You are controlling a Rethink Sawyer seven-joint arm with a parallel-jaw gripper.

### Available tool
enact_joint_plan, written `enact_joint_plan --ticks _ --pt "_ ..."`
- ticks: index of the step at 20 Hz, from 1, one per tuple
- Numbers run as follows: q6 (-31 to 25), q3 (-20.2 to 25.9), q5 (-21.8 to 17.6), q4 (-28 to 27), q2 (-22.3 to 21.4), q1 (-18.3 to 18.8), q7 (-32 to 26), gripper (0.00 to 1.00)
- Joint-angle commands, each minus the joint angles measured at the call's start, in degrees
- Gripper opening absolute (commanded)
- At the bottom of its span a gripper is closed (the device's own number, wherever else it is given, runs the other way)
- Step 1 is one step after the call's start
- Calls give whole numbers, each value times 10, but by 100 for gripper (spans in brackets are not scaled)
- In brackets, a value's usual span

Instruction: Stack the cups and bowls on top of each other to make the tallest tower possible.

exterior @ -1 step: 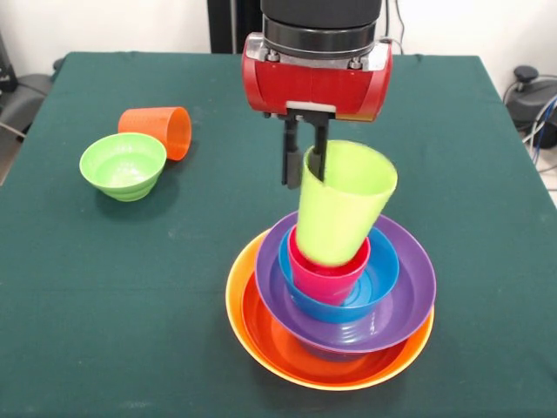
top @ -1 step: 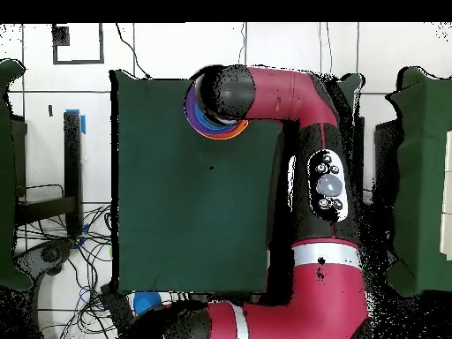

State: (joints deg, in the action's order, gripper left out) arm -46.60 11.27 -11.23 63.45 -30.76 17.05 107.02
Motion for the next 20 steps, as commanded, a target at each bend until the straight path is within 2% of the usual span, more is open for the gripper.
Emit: enact_joint_plan --ticks 1,9,14,16,20 --pt "20 21 0 54 30 -8 29 100" --pt "29 29 0 54 31 -4 17 100" --pt "12 28 2 49 31 -4 12 100" --pt "23 35 8 60 22 3 11 100" --pt "3 33 23 77 -4 10 11 100"
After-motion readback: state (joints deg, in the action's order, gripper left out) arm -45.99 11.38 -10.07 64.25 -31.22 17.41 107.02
